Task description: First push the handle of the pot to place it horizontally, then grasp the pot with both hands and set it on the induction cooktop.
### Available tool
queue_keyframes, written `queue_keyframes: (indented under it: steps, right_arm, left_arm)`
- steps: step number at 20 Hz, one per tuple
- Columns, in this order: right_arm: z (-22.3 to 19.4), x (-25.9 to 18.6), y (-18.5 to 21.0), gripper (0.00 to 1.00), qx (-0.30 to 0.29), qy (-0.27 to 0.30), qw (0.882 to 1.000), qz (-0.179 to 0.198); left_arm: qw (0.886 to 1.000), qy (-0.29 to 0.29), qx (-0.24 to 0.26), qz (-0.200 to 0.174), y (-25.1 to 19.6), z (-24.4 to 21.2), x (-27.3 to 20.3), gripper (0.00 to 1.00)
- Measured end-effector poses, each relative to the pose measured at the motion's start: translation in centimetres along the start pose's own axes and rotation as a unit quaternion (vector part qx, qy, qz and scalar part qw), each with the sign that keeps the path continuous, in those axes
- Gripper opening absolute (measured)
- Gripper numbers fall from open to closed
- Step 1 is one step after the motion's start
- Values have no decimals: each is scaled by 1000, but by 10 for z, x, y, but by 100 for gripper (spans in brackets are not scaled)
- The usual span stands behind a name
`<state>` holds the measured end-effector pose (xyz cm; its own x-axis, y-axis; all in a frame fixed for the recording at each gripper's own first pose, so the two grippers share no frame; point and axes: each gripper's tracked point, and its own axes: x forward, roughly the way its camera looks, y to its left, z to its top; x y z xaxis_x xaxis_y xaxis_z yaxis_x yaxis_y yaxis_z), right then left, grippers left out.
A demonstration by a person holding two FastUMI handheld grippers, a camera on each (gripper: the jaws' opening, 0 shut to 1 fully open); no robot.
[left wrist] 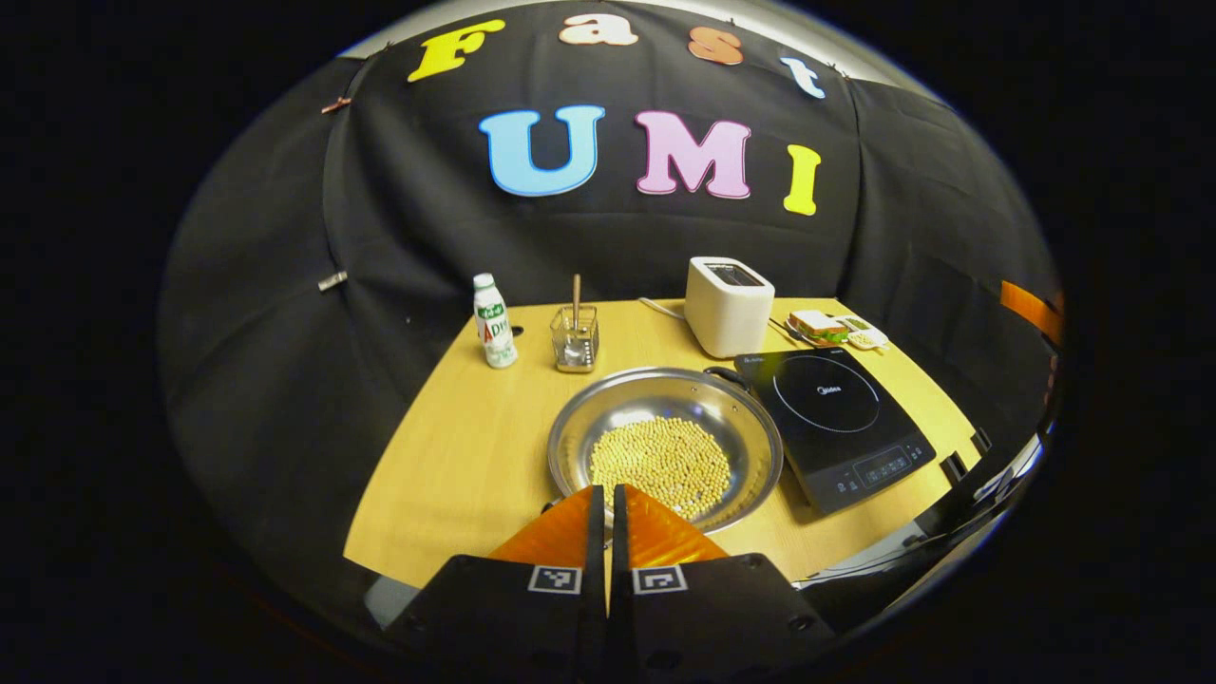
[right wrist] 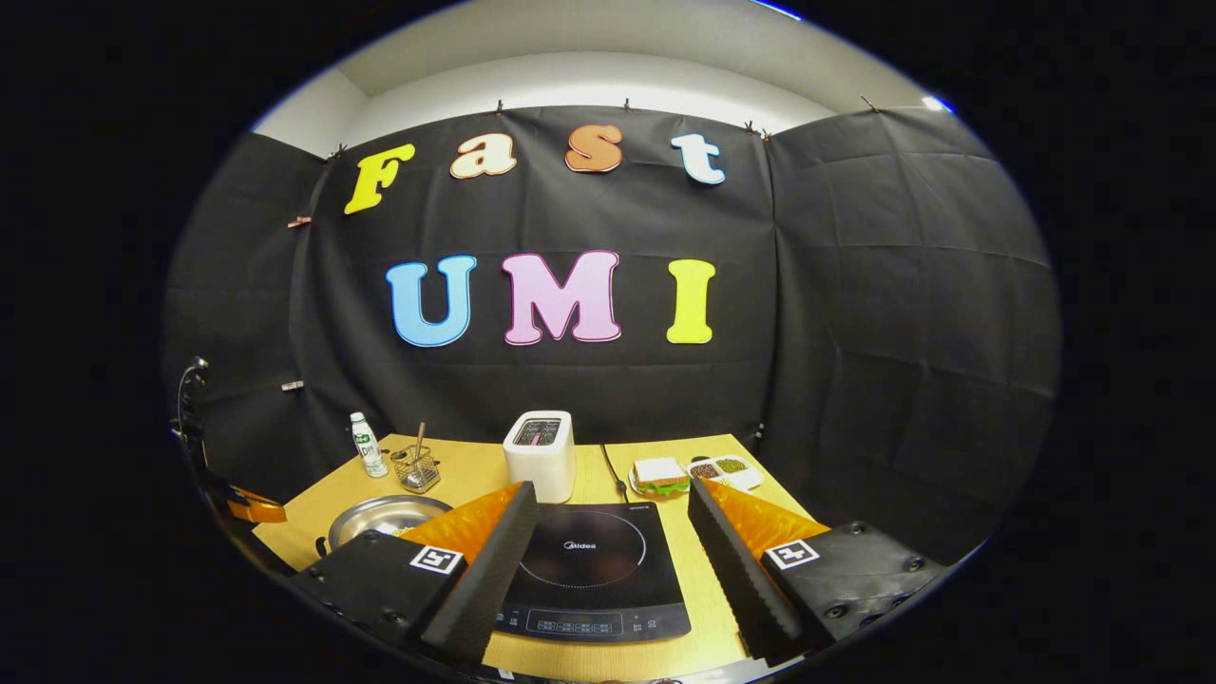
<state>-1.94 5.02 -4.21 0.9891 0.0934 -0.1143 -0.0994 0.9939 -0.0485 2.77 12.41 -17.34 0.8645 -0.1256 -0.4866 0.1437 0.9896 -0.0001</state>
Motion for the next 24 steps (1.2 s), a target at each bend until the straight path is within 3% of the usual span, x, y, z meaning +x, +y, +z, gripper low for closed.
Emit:
queue_keyframes:
  steps: [6,12,16,20,24]
  right_arm:
    - [-7,-2,1,99,-2,11,1000,-4]
    - [-12,-1,1,100,-8,32,999,-2]
    - [-8,15,-3,100,-4,32,999,1]
    - [-12,40,-6,99,9,40,999,7]
    - [-17,68,-1,99,16,49,998,30]
  left_arm:
    - [993,72,-63,-71,-15,-45,18,5]
    - [987,123,-41,-98,-17,-70,30,5]
    - [982,167,-18,-90,-16,-88,50,5]
    - [976,208,-34,-60,-12,-97,65,5]
    - [970,238,-21,-42,-9,-103,76,5]
